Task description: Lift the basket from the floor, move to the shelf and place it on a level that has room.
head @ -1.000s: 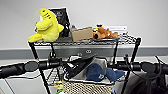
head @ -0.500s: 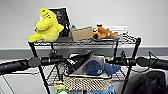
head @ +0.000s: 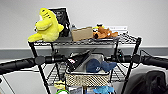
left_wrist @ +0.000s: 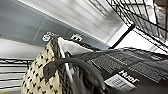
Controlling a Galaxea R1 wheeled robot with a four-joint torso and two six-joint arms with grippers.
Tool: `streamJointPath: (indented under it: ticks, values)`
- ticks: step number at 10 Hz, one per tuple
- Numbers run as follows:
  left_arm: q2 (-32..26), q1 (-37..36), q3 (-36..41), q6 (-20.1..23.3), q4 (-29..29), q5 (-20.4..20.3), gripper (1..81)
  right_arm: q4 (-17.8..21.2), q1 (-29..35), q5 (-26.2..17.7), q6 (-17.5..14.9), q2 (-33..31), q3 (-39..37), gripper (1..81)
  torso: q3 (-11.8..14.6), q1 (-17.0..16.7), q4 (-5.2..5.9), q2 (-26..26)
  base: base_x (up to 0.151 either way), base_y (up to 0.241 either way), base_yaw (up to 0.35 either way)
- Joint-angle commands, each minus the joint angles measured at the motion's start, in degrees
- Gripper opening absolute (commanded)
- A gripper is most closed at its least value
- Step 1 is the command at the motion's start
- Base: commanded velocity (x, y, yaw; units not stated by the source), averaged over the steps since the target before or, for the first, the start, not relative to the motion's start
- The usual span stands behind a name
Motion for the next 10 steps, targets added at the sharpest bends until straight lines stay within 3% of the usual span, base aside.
streamJointPath:
  ticks: [1, 3, 10]
  values:
    - [3.1, -10.7, -5.1, 0.5, 2.7, -2.5, 1.0, -2.1, 12.4, 1.0, -0.2, 1.2, -4.2, 1.0, 0.0, 0.0, 0.0, 0.0, 0.0, 0.0, 0.0]
    - [5.8, -11.2, -9.3, 0.5, 3.7, 0.2, 1.0, -3.4, 12.4, 0.9, -0.2, 2.7, -7.3, 1.0, 0.0, 0.0, 0.0, 0.0, 0.0, 0.0, 0.0]
    - [12.7, -12.9, -19.9, 0.5, 5.4, 0.4, 1.0, -6.4, 12.4, -0.1, -0.3, 12.9, -21.8, 1.0, -0.1, 0.0, 0.0, 0.1, 0.0, 0.0, 0.0]
